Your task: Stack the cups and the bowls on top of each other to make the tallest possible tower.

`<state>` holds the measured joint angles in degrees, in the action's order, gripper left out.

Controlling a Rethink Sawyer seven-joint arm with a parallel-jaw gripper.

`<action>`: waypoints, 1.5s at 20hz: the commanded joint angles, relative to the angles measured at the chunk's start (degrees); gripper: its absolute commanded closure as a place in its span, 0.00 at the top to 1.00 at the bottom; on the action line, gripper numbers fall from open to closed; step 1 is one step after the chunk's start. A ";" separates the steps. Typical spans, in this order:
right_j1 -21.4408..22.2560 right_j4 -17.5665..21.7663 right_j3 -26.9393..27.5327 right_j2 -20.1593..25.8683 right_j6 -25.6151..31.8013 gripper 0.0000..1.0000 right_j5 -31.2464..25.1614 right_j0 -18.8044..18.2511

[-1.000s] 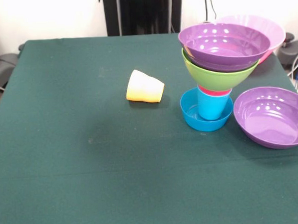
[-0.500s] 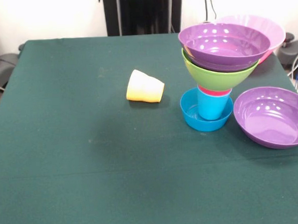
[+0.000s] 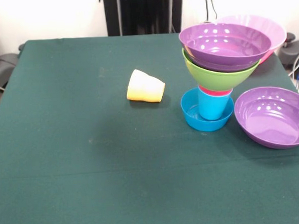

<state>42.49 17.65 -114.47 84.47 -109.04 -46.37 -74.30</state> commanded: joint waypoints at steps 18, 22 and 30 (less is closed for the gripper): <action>-0.54 5.32 -2.22 -7.49 1.19 0.00 4.36 3.33; -0.49 5.58 -2.27 -7.75 1.21 0.00 4.79 3.45; -1.44 6.49 -2.02 -9.47 1.81 0.00 5.99 4.17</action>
<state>42.54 19.83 -114.46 81.06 -109.04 -43.28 -73.92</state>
